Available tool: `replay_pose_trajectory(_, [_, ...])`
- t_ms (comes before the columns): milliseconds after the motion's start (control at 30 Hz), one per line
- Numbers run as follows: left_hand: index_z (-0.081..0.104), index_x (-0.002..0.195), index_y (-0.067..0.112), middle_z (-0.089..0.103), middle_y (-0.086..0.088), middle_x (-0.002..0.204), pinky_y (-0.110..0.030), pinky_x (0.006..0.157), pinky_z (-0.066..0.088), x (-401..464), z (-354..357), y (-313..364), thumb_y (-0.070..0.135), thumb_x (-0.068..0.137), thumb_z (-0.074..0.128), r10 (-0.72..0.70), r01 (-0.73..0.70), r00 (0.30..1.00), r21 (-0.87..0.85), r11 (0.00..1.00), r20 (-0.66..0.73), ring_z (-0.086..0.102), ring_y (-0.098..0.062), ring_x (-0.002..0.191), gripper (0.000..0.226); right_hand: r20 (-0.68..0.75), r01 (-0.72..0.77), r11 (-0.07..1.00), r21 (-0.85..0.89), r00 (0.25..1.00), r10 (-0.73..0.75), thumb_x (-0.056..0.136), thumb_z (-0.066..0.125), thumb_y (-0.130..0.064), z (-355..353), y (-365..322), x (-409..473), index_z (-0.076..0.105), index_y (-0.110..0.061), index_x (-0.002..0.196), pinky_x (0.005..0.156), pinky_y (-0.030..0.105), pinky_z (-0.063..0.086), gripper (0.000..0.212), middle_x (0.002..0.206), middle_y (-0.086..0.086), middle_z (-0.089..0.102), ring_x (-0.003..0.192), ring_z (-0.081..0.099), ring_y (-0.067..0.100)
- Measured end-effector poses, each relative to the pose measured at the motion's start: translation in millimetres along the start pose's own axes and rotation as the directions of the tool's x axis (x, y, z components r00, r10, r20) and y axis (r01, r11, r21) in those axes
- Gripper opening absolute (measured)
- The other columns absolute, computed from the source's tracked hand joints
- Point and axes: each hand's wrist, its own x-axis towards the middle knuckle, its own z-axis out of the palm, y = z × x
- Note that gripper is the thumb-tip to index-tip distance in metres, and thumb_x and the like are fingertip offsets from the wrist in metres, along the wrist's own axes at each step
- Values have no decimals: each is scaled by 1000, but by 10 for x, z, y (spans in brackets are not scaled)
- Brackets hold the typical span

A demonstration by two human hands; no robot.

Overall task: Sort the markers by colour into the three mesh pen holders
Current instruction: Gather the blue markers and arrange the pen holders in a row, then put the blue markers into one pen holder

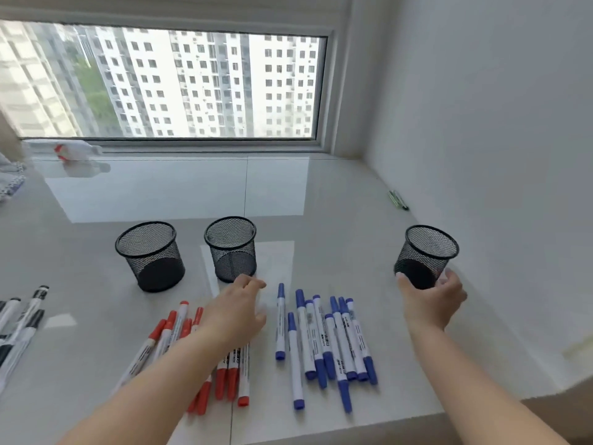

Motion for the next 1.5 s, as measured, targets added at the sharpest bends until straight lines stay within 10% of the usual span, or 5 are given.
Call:
replay_pose_trajectory(133, [32,140,25,32,5,144,-33,101,37,90,29,51,46,88,50,-11,8,996,37,999,83,39,-18,128,59,87,-63,994,-85,994,70,60,83,-30,84,120,304,26,-10,141,102,43,35,102,140,16,36,129,36,31])
replay_pose_trajectory(533, [36,138,33,30,12,147,-38,103,39,130,61,10,58,86,43,16,-39,992,183,982,127,35,-16,131,58,285,26,998,56,958,-40,59,83,-31,566,-86,356,36,-11,126,95,30,38,85,125,5,51,113,50,22])
replay_pose_trajectory(833, [34,138,33,33,8,145,-34,100,37,99,113,-50,58,87,40,35,-56,994,197,979,107,37,-18,129,57,733,152,972,179,639,-234,59,84,-29,1137,-614,-420,35,-28,108,83,25,37,69,98,-15,50,97,51,10])
replay_pose_trajectory(1400, [37,137,27,39,3,140,-40,97,42,161,-47,47,54,89,41,-13,-67,968,305,950,252,41,-23,125,56,785,266,961,-69,610,-113,71,78,-28,839,-412,-398,29,-12,140,104,31,31,86,141,5,40,129,38,18])
replay_pose_trajectory(1500, [41,135,25,42,2,138,-38,94,41,105,-104,138,50,92,37,-38,-39,973,327,944,226,41,-23,123,50,710,344,924,-165,692,-131,81,66,-26,487,-337,-379,41,-8,134,103,36,37,61,133,8,47,123,44,21])
